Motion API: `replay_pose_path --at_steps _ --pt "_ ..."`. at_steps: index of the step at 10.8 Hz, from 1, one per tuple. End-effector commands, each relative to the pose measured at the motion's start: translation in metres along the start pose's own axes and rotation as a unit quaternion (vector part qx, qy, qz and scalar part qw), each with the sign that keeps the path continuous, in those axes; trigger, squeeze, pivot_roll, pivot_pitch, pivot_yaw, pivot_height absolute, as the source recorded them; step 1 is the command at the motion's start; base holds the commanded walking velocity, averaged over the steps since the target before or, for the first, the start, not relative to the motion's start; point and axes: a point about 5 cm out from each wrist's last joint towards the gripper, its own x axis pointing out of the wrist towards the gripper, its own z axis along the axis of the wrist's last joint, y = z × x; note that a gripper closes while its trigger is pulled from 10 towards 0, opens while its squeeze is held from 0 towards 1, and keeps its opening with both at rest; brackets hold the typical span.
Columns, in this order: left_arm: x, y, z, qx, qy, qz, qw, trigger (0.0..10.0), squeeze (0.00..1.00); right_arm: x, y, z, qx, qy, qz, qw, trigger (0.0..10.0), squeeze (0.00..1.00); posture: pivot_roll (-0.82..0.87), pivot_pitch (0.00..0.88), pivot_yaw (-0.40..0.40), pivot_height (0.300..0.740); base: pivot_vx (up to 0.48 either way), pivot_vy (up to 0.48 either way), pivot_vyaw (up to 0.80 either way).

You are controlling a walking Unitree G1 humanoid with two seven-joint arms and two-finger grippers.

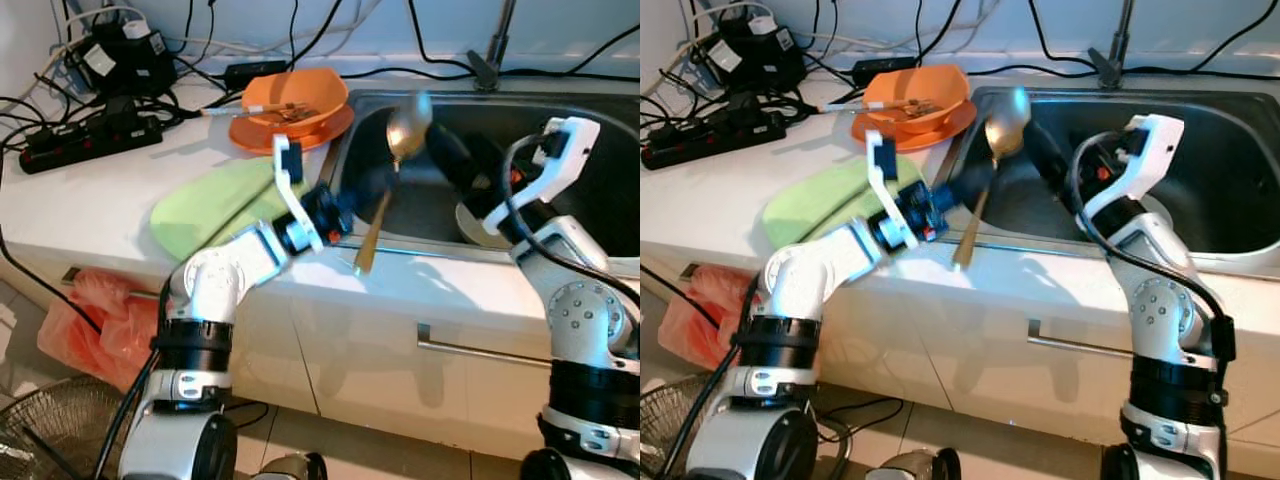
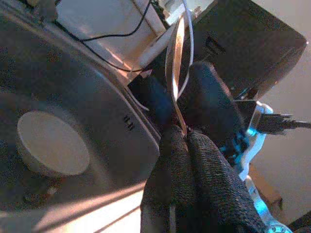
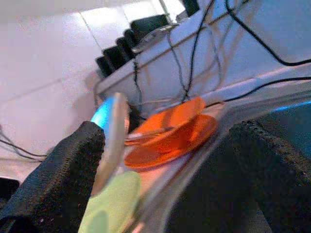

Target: Kitchen organization

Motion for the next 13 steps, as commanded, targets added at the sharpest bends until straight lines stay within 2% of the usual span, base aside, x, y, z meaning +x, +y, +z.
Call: replay_pose_path --at_steps 1,7,9,13 --pt "-0.003 -0.003 0.007 -0.013 -0.01 -0.013 1.0 0.0 0.0 0.003 0.008 0.006 0.004 -0.009 0.025 1.0 10.0 0.0 0.07 0.067 0.133 0.74 0.0 0.0 0.0" --pt "-0.004 -0.012 -0.005 -0.035 0.047 -0.045 0.997 0.0 0.0 0.004 0.014 0.001 0.022 0.014 0.058 0.998 10.0 0.0 0.07 0.069 0.134 0.74 0.0 0.0 0.0" --pt "-0.006 -0.012 -0.006 -0.037 0.059 -0.046 0.996 0.0 0.0 0.003 0.015 -0.001 0.022 0.031 0.079 0.996 0.0 0.0 0.07 0.069 0.131 0.74 0.0 0.0 0.0" --pt "-0.008 -0.014 -0.006 -0.036 0.069 -0.054 0.995 0.0 0.0 0.001 0.011 -0.001 0.031 0.032 0.071 0.996 0.0 0.0 0.07 0.068 0.132 0.74 0.0 0.0 0.0"
